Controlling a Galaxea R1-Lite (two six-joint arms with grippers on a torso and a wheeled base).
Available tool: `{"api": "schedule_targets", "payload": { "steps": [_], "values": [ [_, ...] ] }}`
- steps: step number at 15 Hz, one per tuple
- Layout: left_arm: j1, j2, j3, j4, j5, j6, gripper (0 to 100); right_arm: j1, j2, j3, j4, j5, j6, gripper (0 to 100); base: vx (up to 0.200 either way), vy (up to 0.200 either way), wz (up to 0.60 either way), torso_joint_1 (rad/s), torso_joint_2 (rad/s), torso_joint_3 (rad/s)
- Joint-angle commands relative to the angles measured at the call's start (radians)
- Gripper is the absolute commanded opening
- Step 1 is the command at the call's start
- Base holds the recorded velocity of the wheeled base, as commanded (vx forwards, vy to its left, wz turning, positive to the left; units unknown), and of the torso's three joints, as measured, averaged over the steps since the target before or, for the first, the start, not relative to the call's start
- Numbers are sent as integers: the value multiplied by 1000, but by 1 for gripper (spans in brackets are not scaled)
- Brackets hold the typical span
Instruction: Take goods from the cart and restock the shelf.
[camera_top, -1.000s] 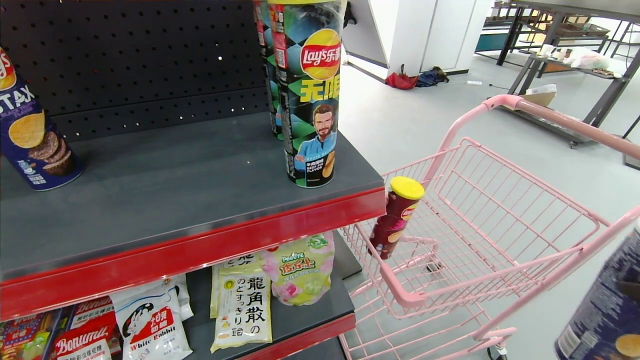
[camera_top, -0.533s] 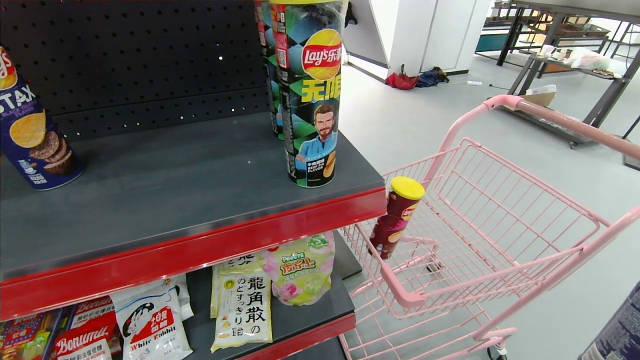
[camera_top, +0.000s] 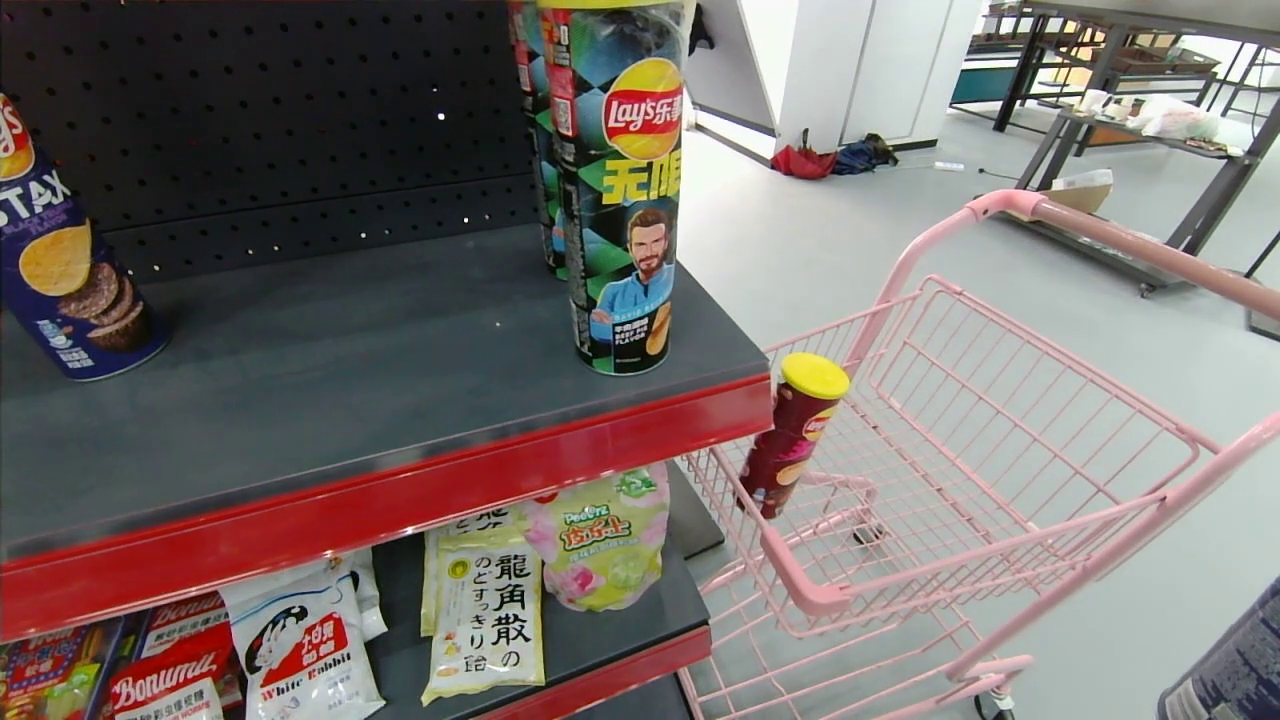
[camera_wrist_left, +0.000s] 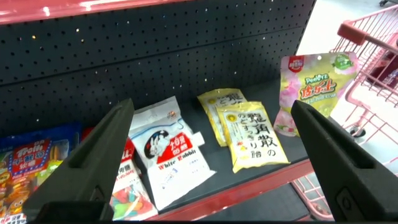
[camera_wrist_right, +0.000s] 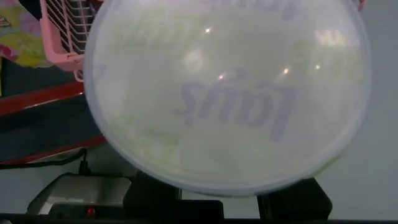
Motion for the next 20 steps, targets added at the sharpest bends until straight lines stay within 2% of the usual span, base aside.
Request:
{"api": "schedule_targets", "payload": {
  "steps": [1, 5, 10, 20],
  "values": [
    [0, 1, 0, 1, 0, 1, 100, -3, -18, 27, -6, -3, -8, 0, -200, 0, 0, 7, 2, 2],
    [0, 1, 0, 1, 0, -1, 100, -3, -17, 27, -7, -8, -14, 0, -200, 0, 0, -2, 2, 1],
    [0, 1, 0, 1, 0, -1, 100, -2, -18, 29, -7, -8, -22, 0, 0, 0, 0, 17, -44, -37],
    [0, 1, 0, 1, 0, -1, 100, 1, -17, 24, -9, -5, -45, 0, 0, 0, 0, 180, -523, -345]
  ]
}}
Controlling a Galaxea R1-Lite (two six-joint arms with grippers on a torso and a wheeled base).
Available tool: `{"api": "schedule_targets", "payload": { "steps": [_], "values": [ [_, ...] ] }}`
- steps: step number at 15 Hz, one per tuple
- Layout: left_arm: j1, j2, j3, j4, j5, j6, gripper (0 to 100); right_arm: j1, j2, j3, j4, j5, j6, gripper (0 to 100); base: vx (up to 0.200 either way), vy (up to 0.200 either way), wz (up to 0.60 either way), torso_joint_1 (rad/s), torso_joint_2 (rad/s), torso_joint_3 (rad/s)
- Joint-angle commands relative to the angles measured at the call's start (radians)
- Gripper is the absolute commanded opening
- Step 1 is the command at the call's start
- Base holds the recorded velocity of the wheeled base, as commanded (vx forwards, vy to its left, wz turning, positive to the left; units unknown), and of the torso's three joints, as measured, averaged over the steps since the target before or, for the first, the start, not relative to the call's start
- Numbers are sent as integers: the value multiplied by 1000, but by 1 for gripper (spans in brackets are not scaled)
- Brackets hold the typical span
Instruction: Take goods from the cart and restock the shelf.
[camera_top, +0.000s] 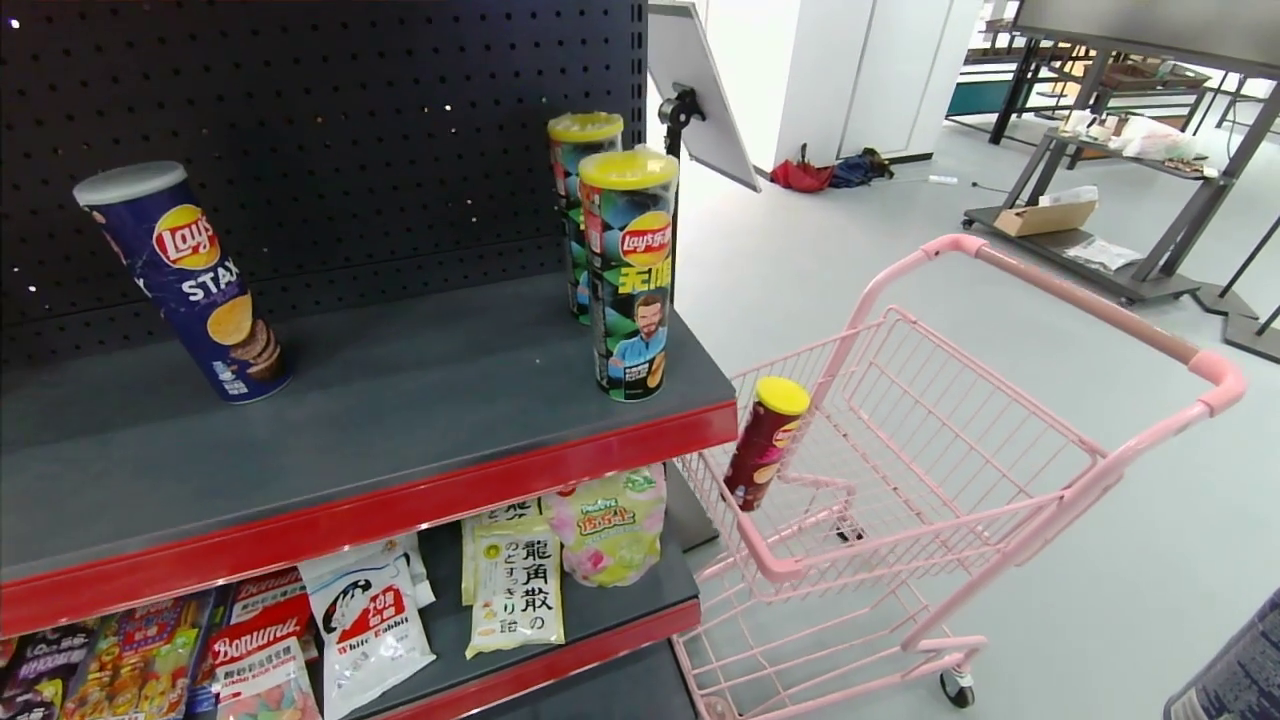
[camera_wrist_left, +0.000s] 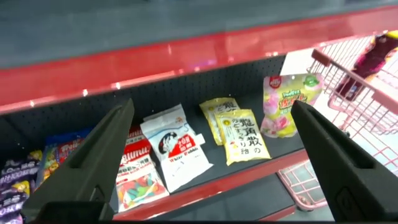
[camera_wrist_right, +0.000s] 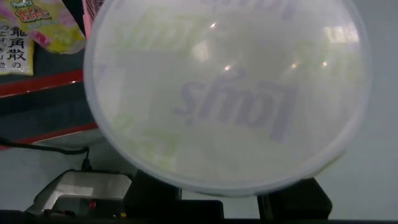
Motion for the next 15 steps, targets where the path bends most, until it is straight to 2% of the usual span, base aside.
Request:
{"api": "schedule_targets", "payload": {
  "steps": [1, 6, 9, 15],
  "values": [
    [0, 1, 0, 1, 0, 0, 100, 1, 2, -1, 0, 0, 0, 0, 0, 0, 0, 227, -613, -378],
    [0, 1, 0, 1, 0, 0, 100, 1, 3, 4, 0, 0, -12, 0, 0, 0, 0, 187, -454, -271],
    [0, 1, 0, 1, 0, 0, 100, -4, -1, 9, 0, -2, -21, 0, 0, 0, 0, 50, -142, -78],
    [0, 1, 0, -1, 0, 0, 100, -2, -21, 15, 0, -2, -36, 0, 0, 0, 600, 6, -5, -5]
  ]
}}
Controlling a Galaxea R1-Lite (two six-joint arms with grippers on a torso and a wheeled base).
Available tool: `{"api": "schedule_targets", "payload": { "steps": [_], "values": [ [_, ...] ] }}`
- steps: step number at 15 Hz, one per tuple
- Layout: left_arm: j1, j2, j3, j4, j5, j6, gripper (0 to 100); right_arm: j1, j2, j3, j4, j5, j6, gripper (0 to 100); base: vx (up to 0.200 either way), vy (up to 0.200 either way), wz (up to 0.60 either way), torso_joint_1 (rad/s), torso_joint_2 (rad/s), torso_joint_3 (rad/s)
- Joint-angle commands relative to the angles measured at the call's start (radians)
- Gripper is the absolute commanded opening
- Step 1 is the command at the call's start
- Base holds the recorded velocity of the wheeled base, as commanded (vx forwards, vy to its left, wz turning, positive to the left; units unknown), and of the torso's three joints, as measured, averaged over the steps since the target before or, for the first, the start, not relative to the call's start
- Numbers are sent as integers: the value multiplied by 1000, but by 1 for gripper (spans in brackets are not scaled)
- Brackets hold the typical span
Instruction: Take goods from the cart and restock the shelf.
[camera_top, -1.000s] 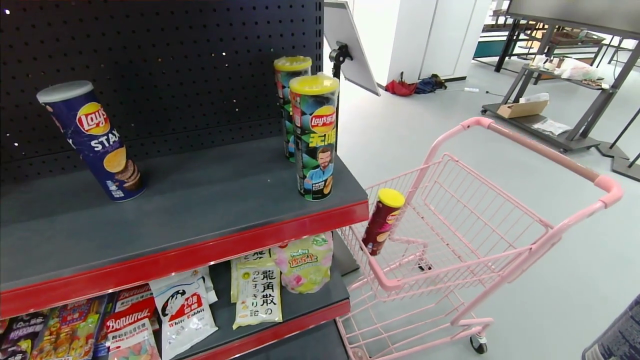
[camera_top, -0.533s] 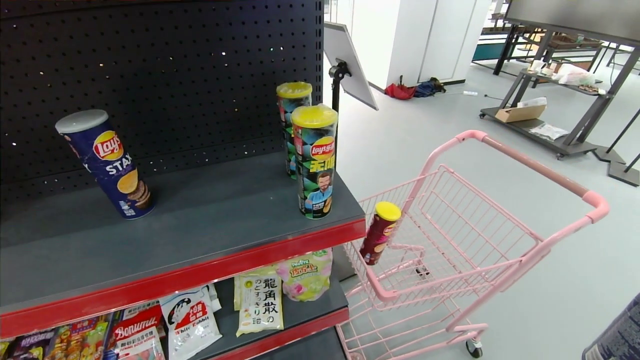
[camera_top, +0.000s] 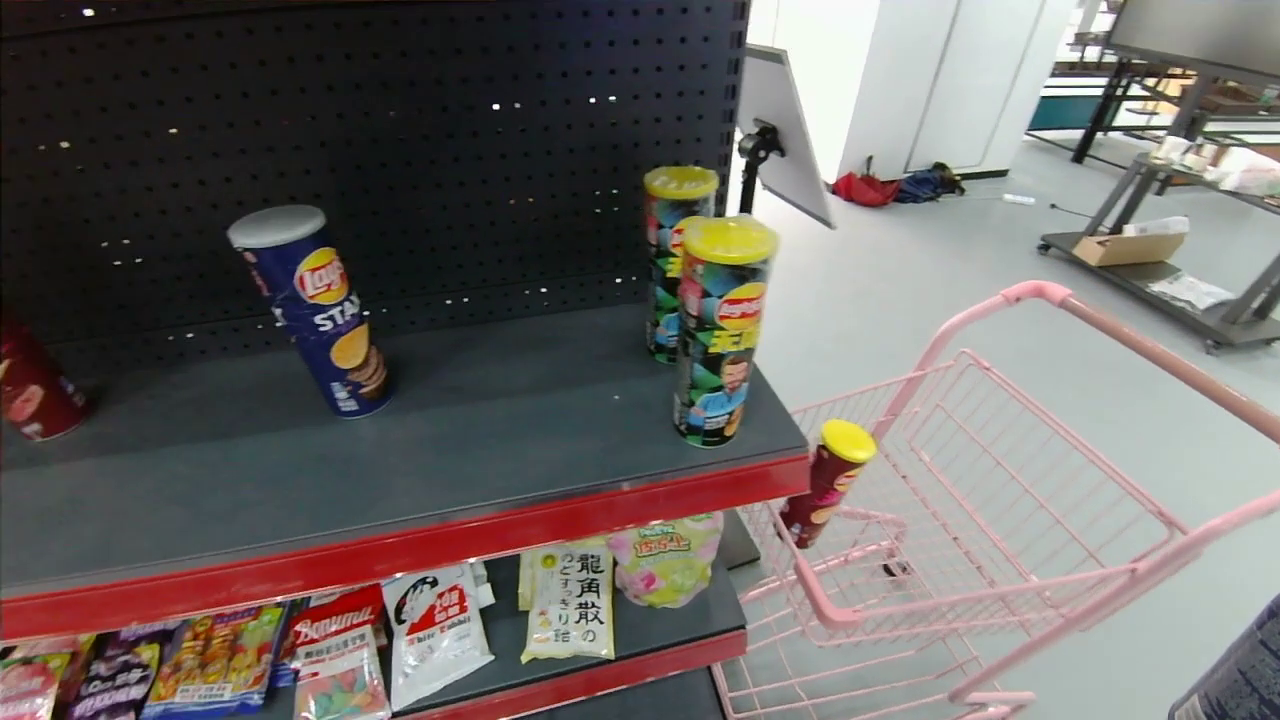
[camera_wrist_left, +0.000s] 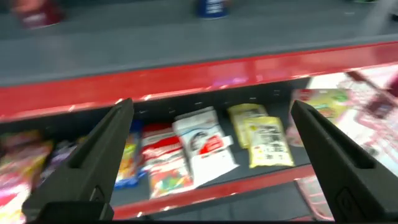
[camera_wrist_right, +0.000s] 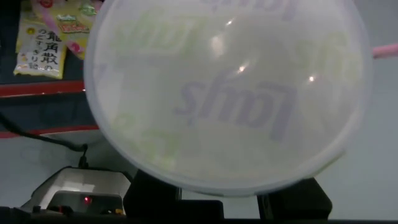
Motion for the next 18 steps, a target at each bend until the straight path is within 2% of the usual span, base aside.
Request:
{"api": "schedule_targets", "payload": {
  "steps": [1, 3, 7, 10, 16, 18],
  "values": [
    [1, 1, 0, 1, 0, 0, 100, 1, -2, 0, 0, 0, 0, 0, 0, 0, 600, 12, 2, -2],
    [1, 1, 0, 1, 0, 0, 100, 1, -4, 1, 0, 0, 0, 0, 0, 0, 600, 5, 5, -2],
    [1, 1, 0, 1, 0, 0, 100, -7, -40, 29, -26, -8, 8, 0, 0, 0, 0, 0, 0, 0],
    [1, 1, 0, 1, 0, 2, 100, -14, -160, 126, -149, -14, 9, 0, 0, 0, 0, 0, 0, 0],
    [1, 1, 0, 1, 0, 2, 100, -8, -318, 167, -153, -13, 5, 0, 0, 0, 0, 0, 0, 0],
    [1, 1, 0, -1, -1, 5, 100, -2, -349, 172, -152, 15, 14, 0, 0, 200, 0, 2, 0, 2]
  ]
}}
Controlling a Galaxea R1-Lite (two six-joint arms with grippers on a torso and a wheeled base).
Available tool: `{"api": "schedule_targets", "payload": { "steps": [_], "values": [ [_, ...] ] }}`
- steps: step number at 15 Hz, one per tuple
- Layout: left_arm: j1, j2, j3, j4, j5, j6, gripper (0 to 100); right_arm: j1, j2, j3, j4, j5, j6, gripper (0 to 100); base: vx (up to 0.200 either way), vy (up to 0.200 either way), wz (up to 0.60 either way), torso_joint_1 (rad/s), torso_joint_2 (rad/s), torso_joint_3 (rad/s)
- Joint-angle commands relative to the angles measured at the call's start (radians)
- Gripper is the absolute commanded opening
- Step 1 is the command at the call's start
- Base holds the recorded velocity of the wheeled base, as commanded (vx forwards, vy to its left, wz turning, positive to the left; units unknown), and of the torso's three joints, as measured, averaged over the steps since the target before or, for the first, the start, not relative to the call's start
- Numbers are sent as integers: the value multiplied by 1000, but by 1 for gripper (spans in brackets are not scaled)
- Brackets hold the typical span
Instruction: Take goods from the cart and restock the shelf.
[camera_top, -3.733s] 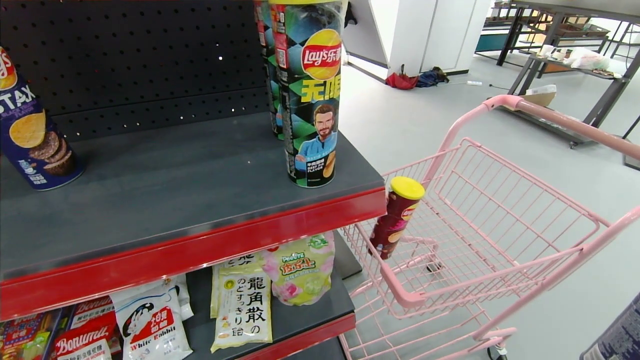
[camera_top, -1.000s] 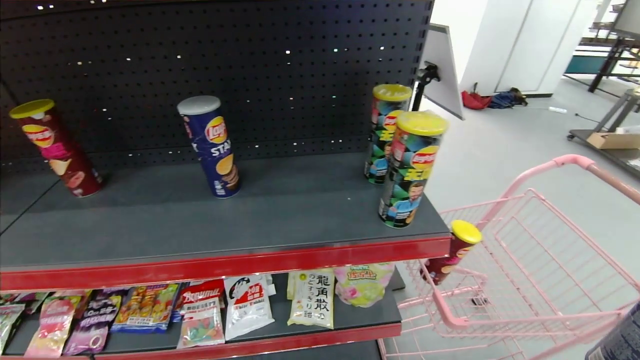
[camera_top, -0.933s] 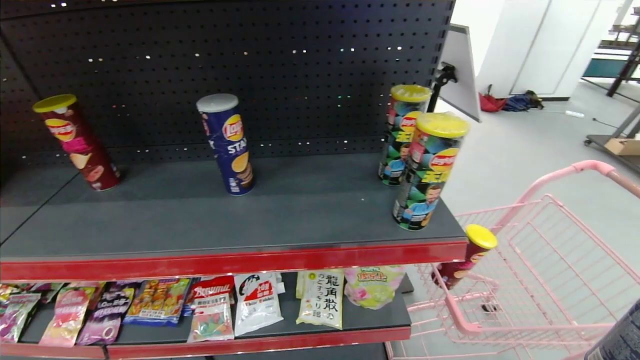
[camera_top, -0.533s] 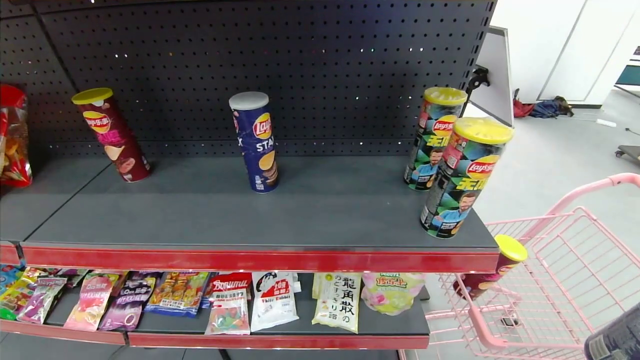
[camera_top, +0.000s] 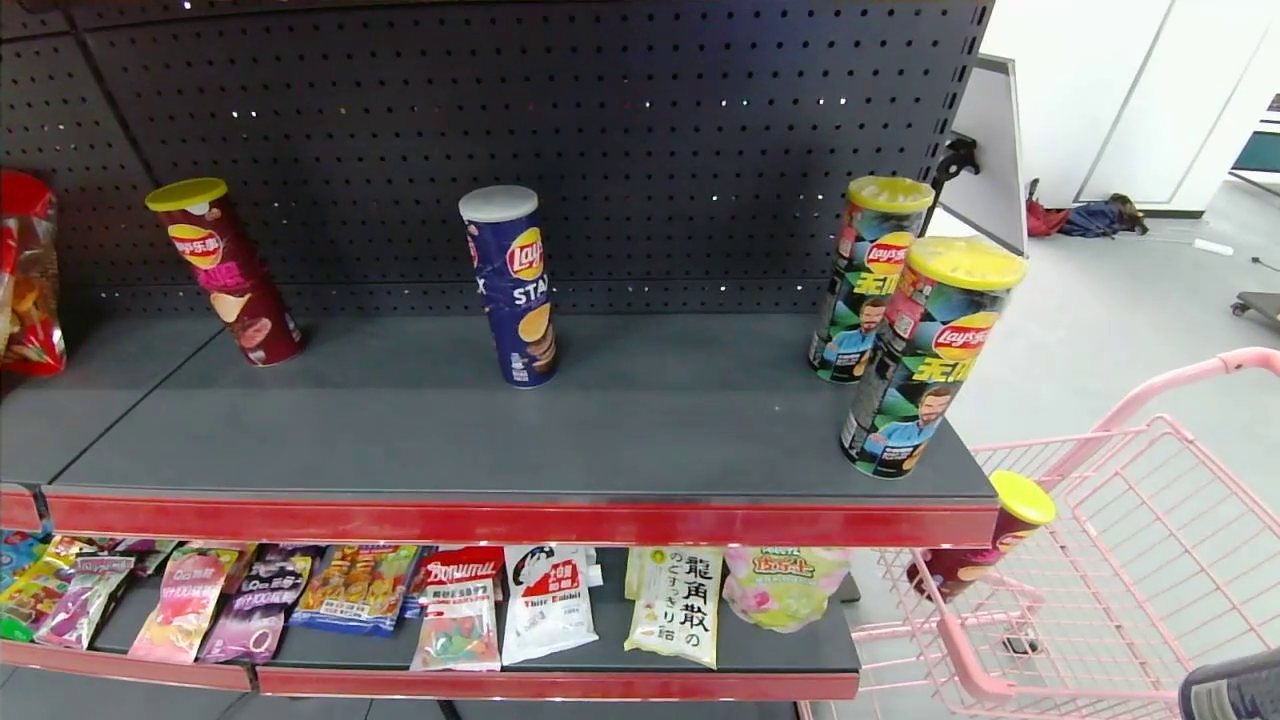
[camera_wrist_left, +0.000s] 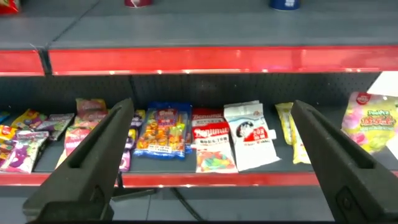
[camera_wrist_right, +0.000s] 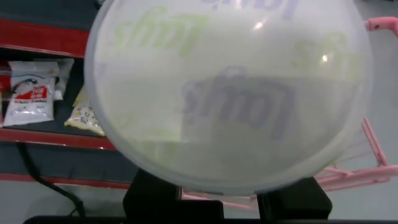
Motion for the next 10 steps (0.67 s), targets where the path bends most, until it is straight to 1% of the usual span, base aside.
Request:
{"api": "schedule_targets", "payload": {
  "steps": [1, 4, 10],
  "values": [
    [0, 1, 0, -1, 0, 0, 100, 4, -60, 9, 1, 37, 11, 0, 0, 200, 0, -12, -7, 7],
    [0, 1, 0, -1, 0, 0, 100, 13, -121, 40, 9, 117, 14, 0, 0, 200, 0, 9, 1, 5],
    [0, 1, 0, -1, 0, 0, 100, 14, -130, 43, 9, 120, 14, 0, 0, 200, 0, 0, 1, 2]
  ]
}}
